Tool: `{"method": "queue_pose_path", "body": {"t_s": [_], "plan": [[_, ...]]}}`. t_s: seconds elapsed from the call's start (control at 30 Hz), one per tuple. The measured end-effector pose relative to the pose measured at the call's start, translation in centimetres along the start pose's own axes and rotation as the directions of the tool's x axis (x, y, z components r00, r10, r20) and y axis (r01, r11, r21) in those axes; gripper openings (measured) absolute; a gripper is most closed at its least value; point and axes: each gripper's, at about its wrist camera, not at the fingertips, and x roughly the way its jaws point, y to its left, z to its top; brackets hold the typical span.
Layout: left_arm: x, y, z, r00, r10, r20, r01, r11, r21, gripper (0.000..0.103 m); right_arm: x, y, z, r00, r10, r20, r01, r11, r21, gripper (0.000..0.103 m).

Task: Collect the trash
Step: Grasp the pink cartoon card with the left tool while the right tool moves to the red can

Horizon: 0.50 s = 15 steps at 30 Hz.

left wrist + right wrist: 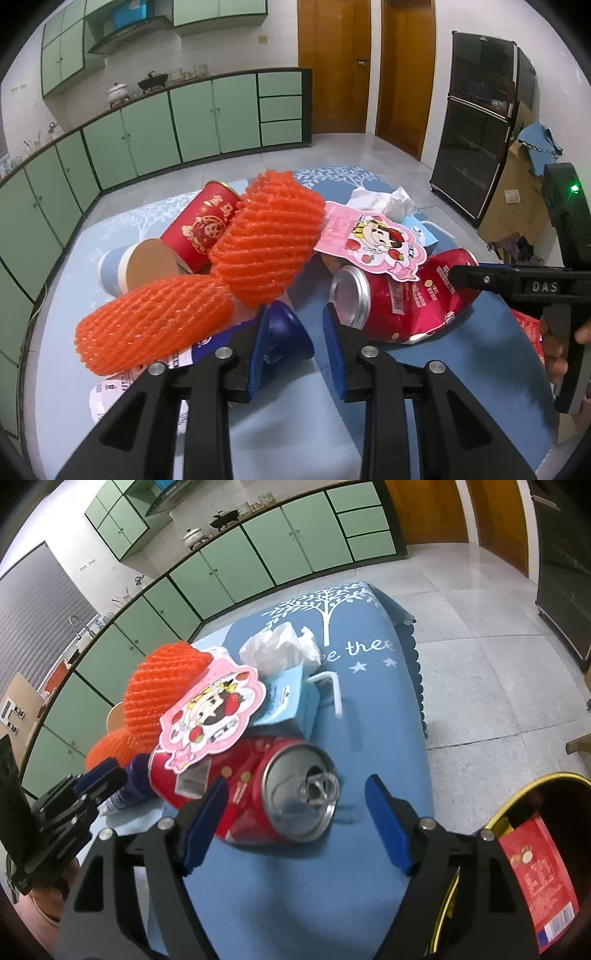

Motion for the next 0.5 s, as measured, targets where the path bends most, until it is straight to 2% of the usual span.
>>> {"method": "queue_pose_path", "body": {"t_s": [0.23,0.37,0.5], "plan": [[0.3,0.4,-0.3,1.000,0.021,-0.012,-0.021,1.000,-0.005,0.030,-1.0,0.8,0.8,0.999,-0.016,0.046,0.017,0.999,-0.027,0.074],[0.6,-0.1,0.4,0.997,-0.069,-0.017,0.069,0.997,-0.037,0.031,-0.8,0.6,0.9,0.999,-0.025,0.036,0.026,0.999,-0.026,0.073],[0.8,-2.2,1.6,0.990,-0.142,-0.021,0.142,0.990,-0.002,0.039,-1.9,-0.7,0.3,0.996,-0.065,0.053,0.065,0.998,-0.007,0.072]]}}
